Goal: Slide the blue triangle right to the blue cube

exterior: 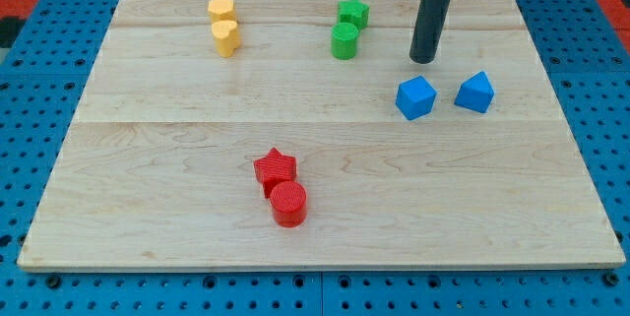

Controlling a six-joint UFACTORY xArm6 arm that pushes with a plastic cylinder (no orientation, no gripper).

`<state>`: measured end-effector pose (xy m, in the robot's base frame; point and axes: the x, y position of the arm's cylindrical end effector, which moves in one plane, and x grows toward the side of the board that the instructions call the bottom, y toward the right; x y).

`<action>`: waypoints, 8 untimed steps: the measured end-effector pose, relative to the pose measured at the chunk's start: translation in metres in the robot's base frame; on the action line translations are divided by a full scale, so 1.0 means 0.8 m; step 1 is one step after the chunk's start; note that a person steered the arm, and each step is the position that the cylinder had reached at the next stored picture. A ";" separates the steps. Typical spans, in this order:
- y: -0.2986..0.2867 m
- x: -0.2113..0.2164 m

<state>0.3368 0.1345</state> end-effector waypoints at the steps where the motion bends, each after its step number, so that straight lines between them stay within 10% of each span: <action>1: -0.009 0.030; 4: -0.086 0.060; 5: -0.032 -0.005; 8: 0.159 0.098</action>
<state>0.4151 0.2616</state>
